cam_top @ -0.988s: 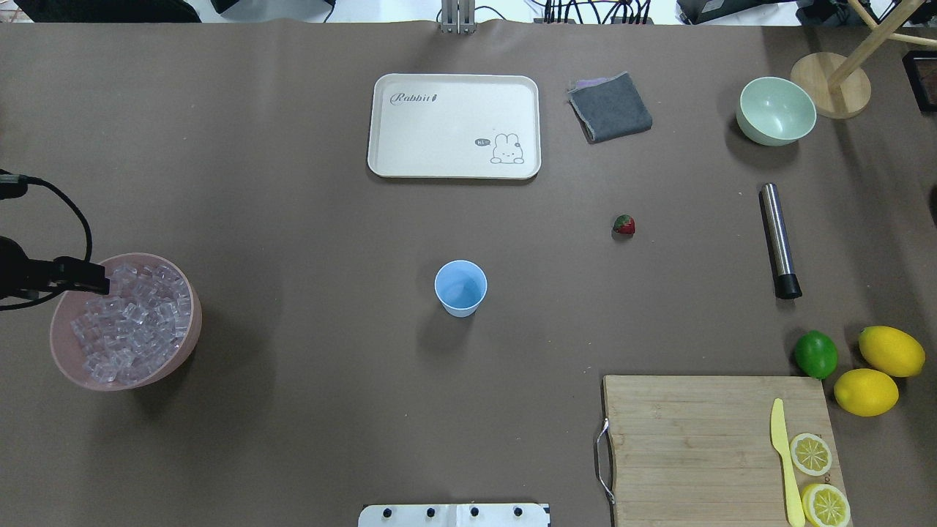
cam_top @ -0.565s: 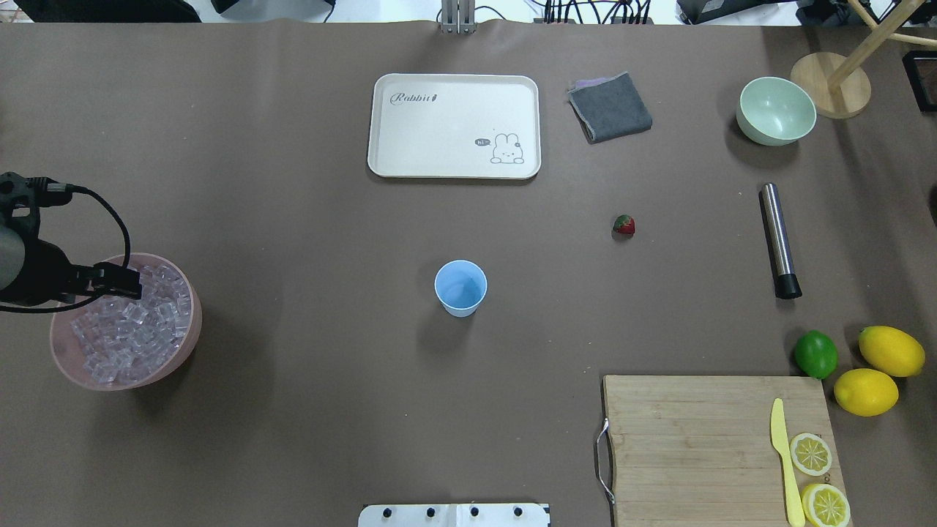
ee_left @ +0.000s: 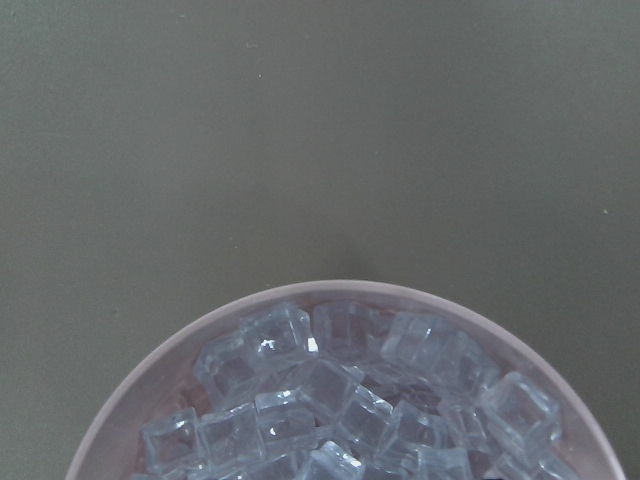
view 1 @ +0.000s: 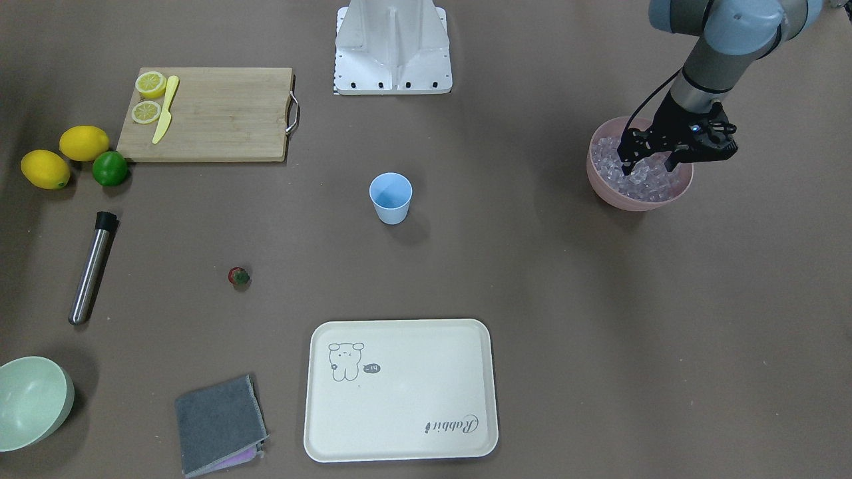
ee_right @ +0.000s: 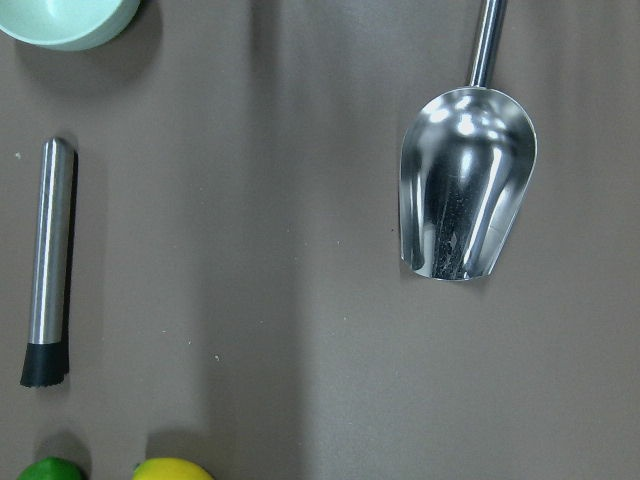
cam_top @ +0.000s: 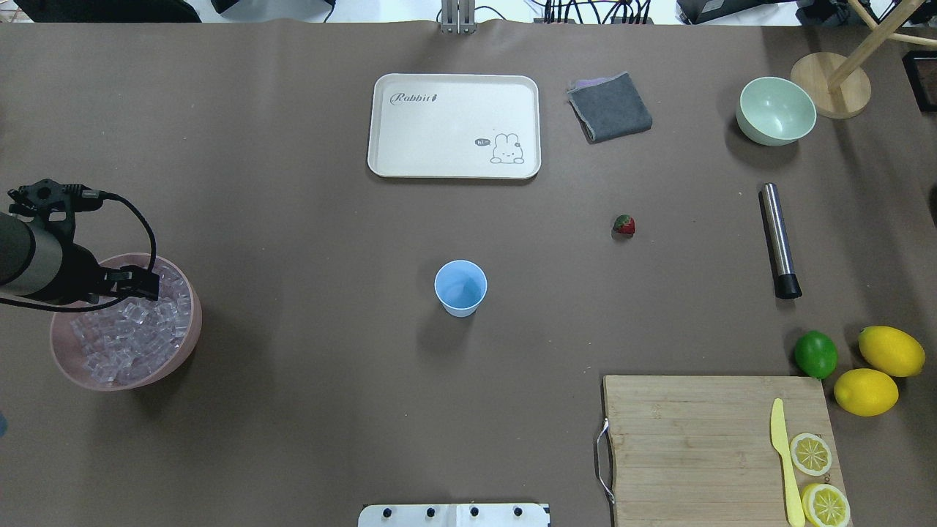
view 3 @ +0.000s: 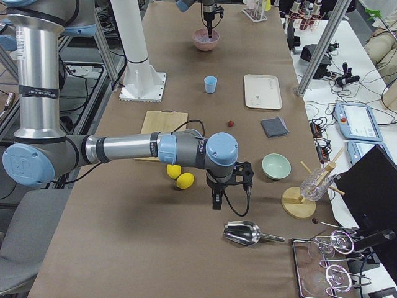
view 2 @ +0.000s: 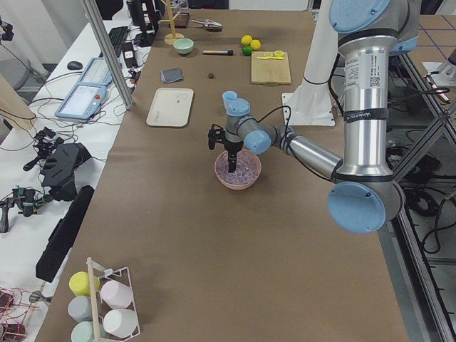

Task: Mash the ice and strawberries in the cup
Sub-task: 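Move the left gripper over the pink bowl of ice cubes, then lower the left gripper into the bowl and grasp an ice cube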

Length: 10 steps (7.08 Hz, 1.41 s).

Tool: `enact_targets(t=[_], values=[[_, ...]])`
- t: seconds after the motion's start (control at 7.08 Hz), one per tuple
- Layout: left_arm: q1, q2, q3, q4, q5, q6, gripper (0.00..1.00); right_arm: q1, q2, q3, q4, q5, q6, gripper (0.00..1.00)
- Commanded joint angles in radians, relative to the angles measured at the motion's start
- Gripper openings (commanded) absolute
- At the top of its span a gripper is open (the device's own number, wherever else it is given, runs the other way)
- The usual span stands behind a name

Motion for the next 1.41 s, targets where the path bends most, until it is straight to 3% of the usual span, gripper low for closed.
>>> enact_targets(t=[0.0, 1.27], values=[[0.015, -0.005, 0.013, -0.001, 0.001, -0.038, 0.88, 0.000, -0.002, -0.001, 0.000, -0.001, 0.000, 1.00], [0.075, 0.041, 0.007, -0.001, -0.005, -0.081, 0.88, 0.001, 0.000, 0.001, 0.000, -0.002, 0.000, 1.00]])
